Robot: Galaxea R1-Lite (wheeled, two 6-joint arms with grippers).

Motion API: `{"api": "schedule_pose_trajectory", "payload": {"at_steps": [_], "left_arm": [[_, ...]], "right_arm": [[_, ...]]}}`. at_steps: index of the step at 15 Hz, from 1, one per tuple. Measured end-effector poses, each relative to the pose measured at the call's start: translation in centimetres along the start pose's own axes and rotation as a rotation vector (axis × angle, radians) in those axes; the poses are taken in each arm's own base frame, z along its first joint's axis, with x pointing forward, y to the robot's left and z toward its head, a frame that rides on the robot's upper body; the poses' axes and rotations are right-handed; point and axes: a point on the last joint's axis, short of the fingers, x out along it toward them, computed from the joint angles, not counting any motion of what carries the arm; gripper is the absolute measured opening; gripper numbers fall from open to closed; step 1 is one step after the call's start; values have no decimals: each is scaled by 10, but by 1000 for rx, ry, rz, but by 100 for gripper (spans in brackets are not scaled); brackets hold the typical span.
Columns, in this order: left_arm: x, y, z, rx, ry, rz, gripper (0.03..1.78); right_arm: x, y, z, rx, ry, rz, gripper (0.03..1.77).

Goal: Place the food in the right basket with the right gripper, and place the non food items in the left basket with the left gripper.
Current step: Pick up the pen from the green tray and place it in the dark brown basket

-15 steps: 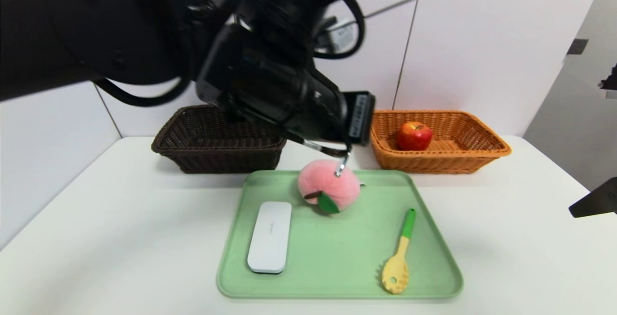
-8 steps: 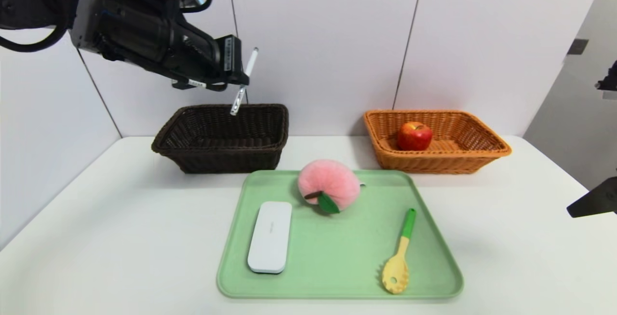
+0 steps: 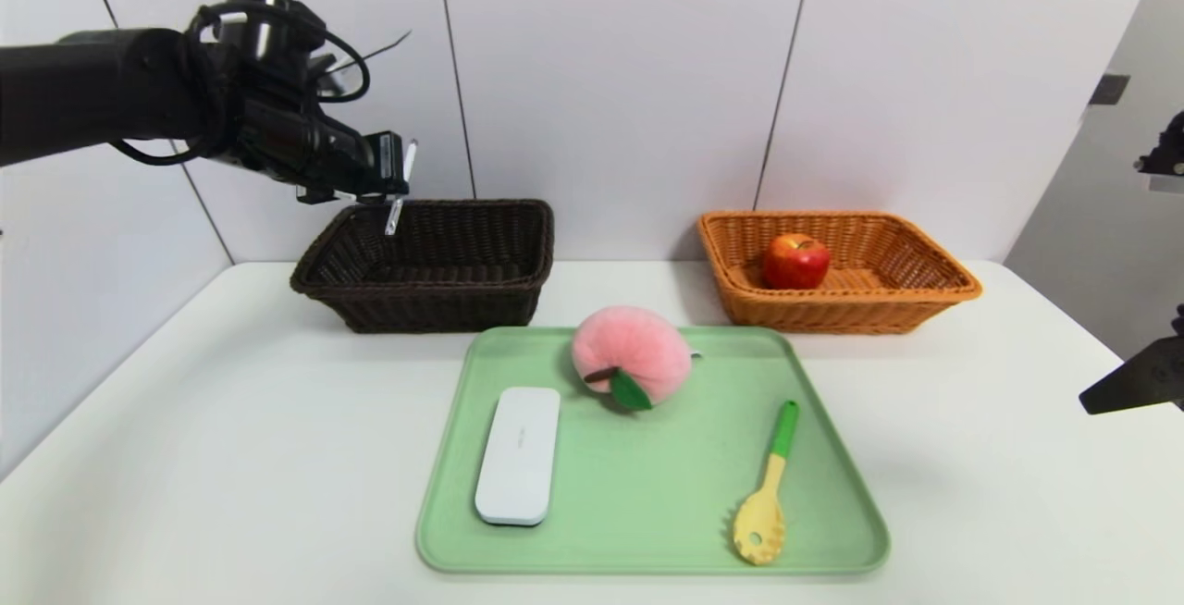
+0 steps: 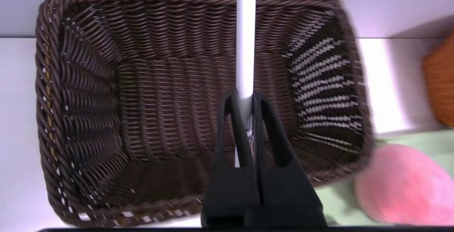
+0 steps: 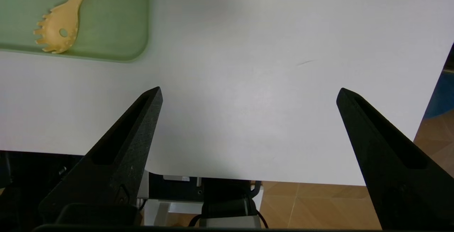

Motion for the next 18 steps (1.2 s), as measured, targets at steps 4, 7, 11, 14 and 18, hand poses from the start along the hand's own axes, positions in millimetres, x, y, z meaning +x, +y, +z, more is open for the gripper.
{"api": "schedule_pose_trajectory", "payload": {"at_steps": [4,7,11,14,18], "left_arm": [[33,31,-11,-30,65,41,5],[43,52,-16,-56,99,46,5],[54,64,-28,-52,145,66,5],[58,65,-30,-52,152,68,5],[60,66,-31,-52,155,68,46]], "right_arm": [[0,0,1,0,-4,0,169],[1,1,1,-3,0,2,169],[2,1,1,-6,1,4,169],[2,2,1,-7,1,4,169],[3,2,0,-8,9,4,169]]}}
